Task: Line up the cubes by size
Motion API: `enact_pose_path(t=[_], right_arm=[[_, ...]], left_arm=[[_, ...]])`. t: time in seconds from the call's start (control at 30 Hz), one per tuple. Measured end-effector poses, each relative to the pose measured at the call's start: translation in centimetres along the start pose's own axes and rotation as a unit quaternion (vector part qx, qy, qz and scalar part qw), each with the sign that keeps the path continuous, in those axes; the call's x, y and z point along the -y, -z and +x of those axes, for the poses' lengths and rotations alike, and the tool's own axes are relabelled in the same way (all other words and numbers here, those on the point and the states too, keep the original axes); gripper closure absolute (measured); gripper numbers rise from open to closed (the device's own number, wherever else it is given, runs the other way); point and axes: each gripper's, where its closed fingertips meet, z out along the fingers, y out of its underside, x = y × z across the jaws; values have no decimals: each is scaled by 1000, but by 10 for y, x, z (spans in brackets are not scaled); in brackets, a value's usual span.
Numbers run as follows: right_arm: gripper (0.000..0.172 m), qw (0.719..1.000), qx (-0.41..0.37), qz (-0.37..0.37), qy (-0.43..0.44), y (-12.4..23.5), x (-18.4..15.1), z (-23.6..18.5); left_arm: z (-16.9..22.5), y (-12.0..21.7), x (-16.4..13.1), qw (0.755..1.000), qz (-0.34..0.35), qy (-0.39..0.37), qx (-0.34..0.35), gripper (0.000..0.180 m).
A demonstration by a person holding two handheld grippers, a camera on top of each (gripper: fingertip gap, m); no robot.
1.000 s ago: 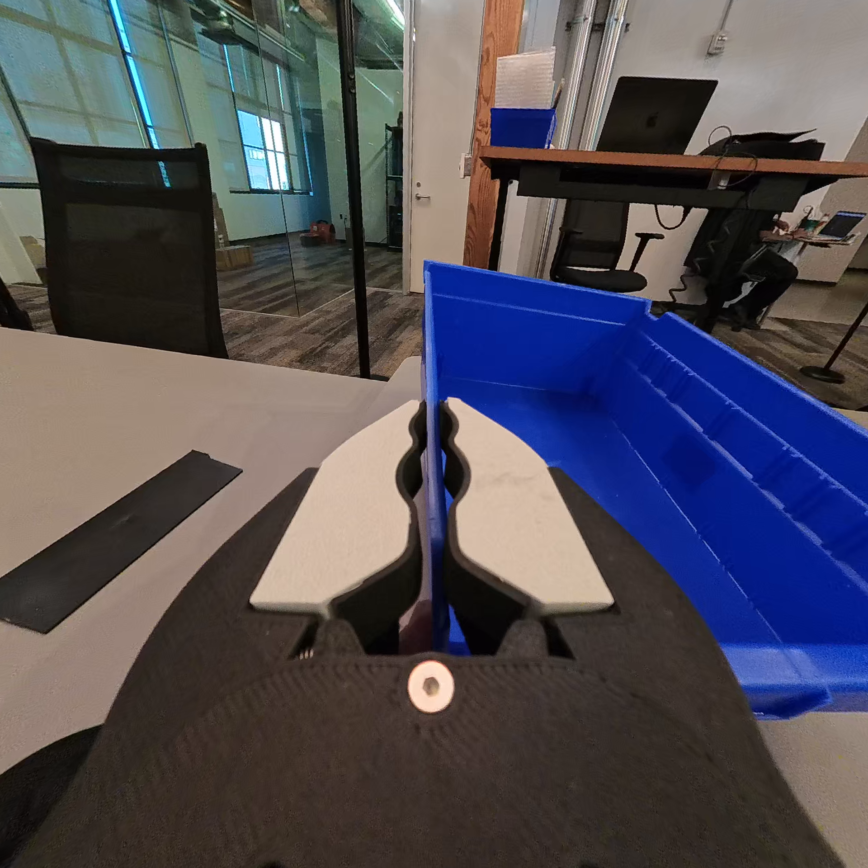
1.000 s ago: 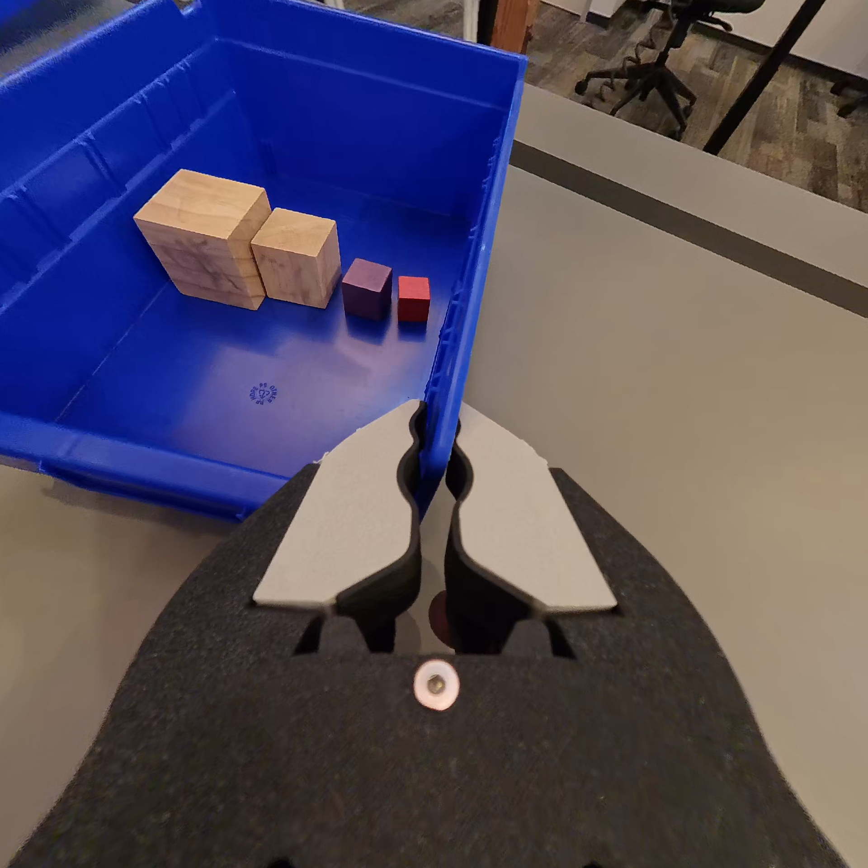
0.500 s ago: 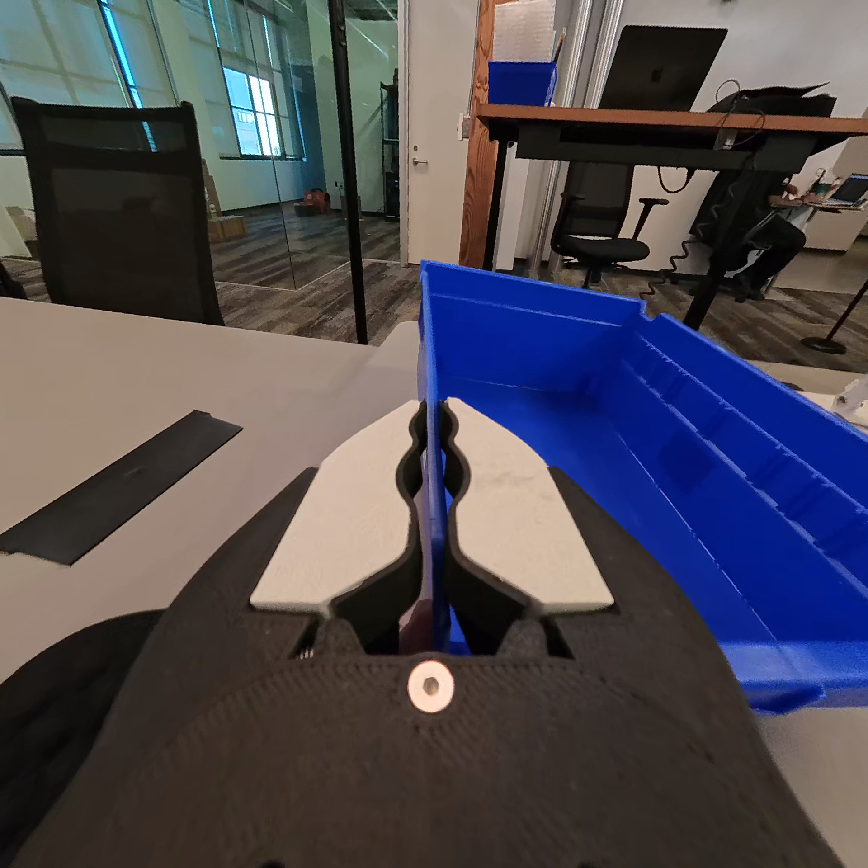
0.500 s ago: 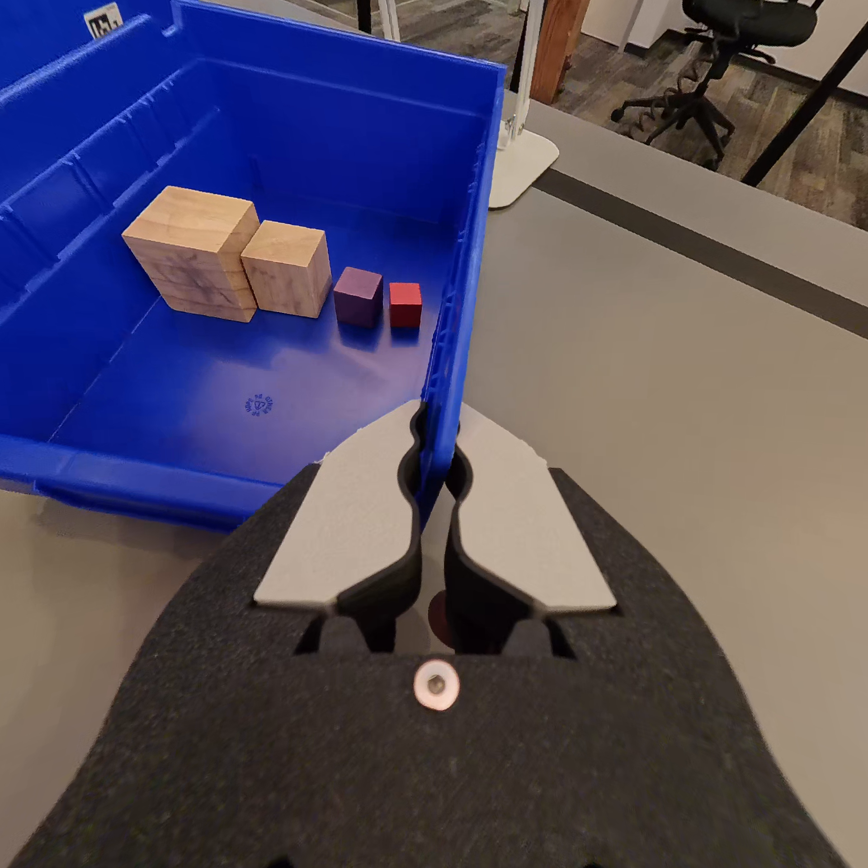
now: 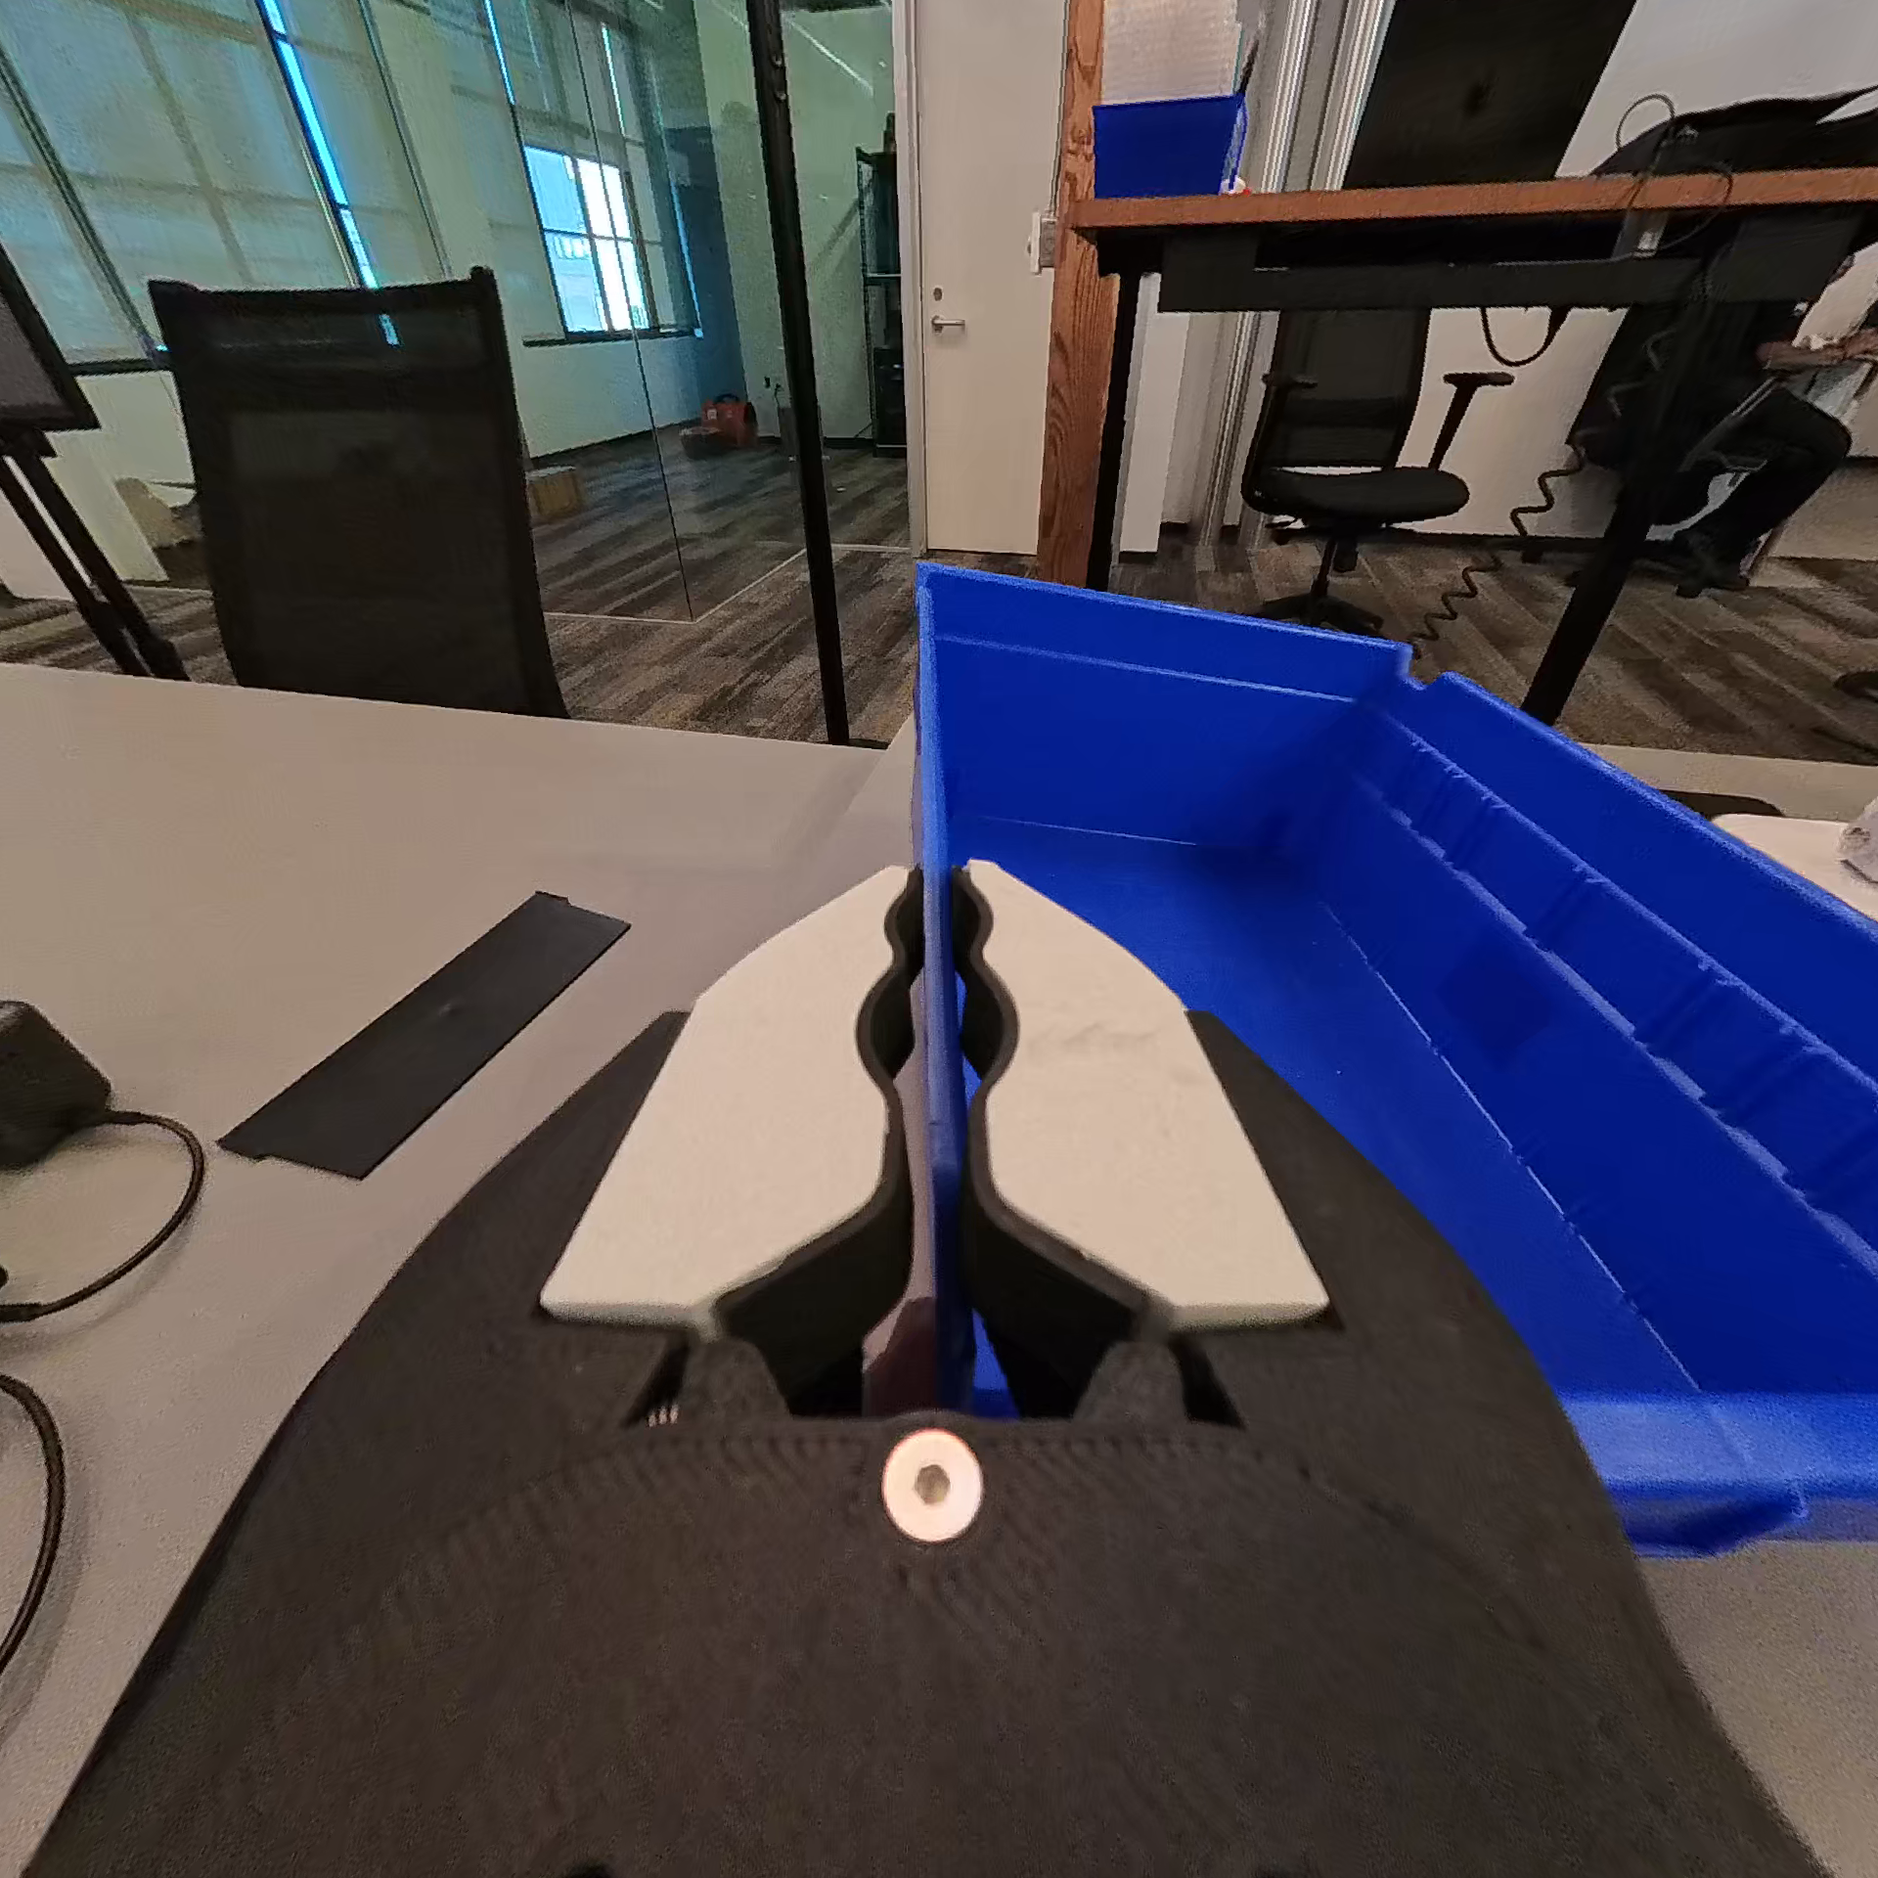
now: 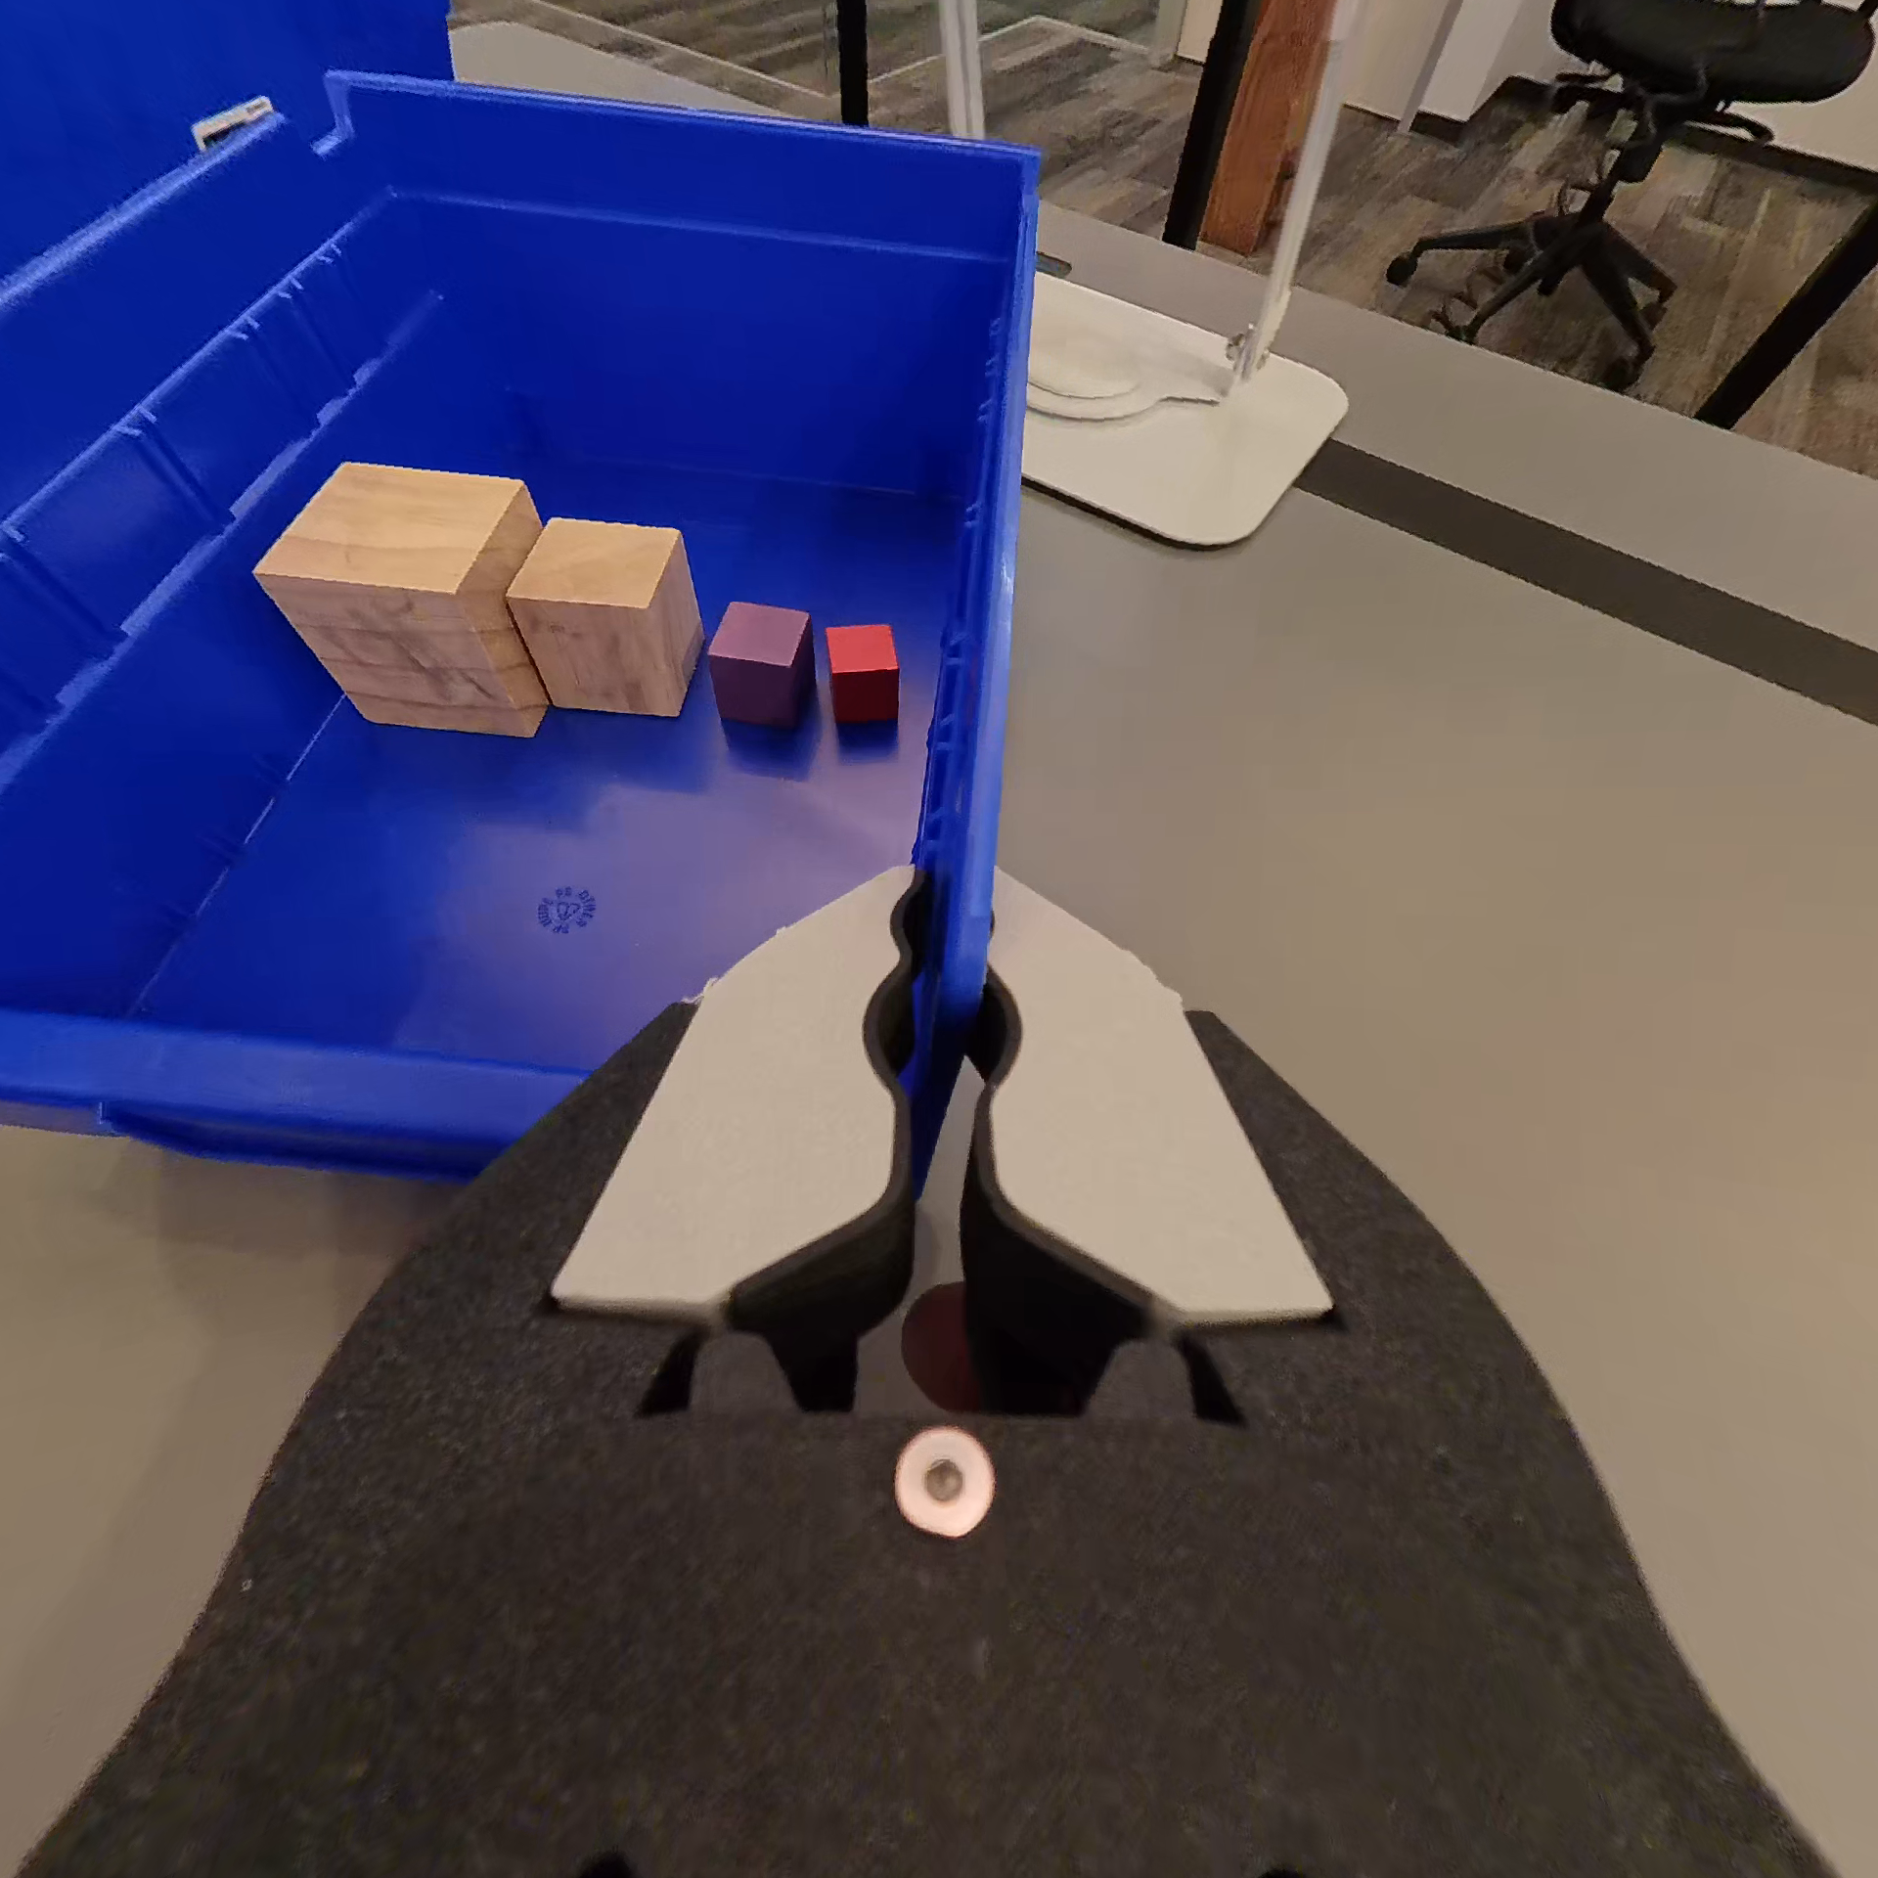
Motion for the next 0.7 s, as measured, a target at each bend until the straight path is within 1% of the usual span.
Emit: enact_pose_path(t=[0.13, 0.3, 0.4, 0.53, 0.6, 0.67, 0.7], right_arm=[[168, 1000, 13, 1, 3, -13, 7, -12], [168, 1000, 17, 3, 3, -26, 15, -22], [168, 1000, 22, 7, 0, -35, 20, -33], [167, 999, 34, 10, -3, -46, 26, -49], [161, 999, 52, 1, 0, -52, 23, -63], [147, 997, 73, -10, 9, -56, 18, -77], [145, 997, 79, 0, 4, -56, 19, -80]], left_arm=[[-3, 7, -6, 1000, -7, 25, -2, 176], [-7, 16, 0, 1000, -24, 2, 5, 176], [-14, 27, 9, 1000, -24, -2, 15, 176], [-20, 46, 30, 1000, -7, -5, 26, 176], [-22, 56, 41, 1000, 4, 2, 29, 176], [-21, 66, 52, 999, 17, 13, 27, 176], [-19, 71, 57, 999, 22, 14, 25, 176]])
